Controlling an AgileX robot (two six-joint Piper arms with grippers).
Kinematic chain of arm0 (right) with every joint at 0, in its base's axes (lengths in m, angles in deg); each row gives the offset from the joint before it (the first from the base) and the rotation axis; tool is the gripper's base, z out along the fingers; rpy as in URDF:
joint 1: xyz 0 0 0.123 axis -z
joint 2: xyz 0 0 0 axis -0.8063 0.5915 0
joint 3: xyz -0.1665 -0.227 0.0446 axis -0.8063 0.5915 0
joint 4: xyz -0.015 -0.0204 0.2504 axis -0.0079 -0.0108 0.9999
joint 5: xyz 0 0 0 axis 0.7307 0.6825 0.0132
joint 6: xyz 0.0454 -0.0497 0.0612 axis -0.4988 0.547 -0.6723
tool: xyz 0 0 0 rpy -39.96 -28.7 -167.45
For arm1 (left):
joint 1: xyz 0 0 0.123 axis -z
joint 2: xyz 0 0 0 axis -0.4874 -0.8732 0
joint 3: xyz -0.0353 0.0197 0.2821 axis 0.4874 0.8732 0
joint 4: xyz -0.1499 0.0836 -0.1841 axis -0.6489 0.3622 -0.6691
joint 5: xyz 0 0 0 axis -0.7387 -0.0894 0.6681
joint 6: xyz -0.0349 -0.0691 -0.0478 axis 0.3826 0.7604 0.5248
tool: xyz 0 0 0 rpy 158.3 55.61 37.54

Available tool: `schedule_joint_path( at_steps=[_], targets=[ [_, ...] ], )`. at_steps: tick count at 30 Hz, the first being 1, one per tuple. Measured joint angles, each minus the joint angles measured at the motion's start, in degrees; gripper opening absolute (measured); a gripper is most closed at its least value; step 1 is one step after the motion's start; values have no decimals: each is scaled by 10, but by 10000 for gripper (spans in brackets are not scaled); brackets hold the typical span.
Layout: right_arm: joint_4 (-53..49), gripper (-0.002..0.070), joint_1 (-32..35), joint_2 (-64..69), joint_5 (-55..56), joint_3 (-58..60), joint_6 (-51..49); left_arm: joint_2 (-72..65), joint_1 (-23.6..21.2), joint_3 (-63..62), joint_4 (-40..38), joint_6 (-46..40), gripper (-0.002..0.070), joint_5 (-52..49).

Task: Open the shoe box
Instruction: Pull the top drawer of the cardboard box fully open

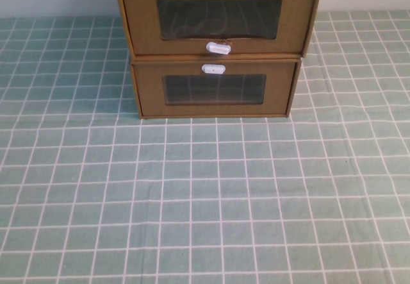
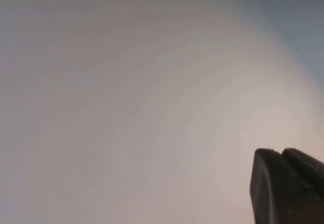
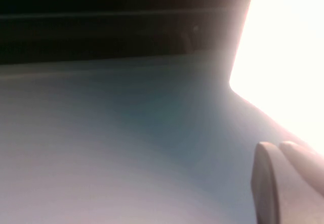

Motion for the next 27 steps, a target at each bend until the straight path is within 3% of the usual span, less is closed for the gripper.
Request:
schedule_joint_path(
  at_steps=[7, 11, 17, 21, 27],
  targets=[
    [18, -13, 0, 0, 10, -26, 1, 0, 0, 0, -6, -8, -5, 12],
    [20, -13, 0, 0, -1, -85, 0, 0, 0, -7, -64, -4, -5, 42],
    [22, -13, 0, 0, -192, -241, -8, 0, 0, -118, -154, 0, -5, 33],
    [68, -13, 1, 38, -282, -356, -48, -24, 0, -244, -171, -19, -5, -56],
    [116, -13, 1, 194, -261, -455, -56, -167, 0, -454, -171, -89, -5, -268]
  ],
)
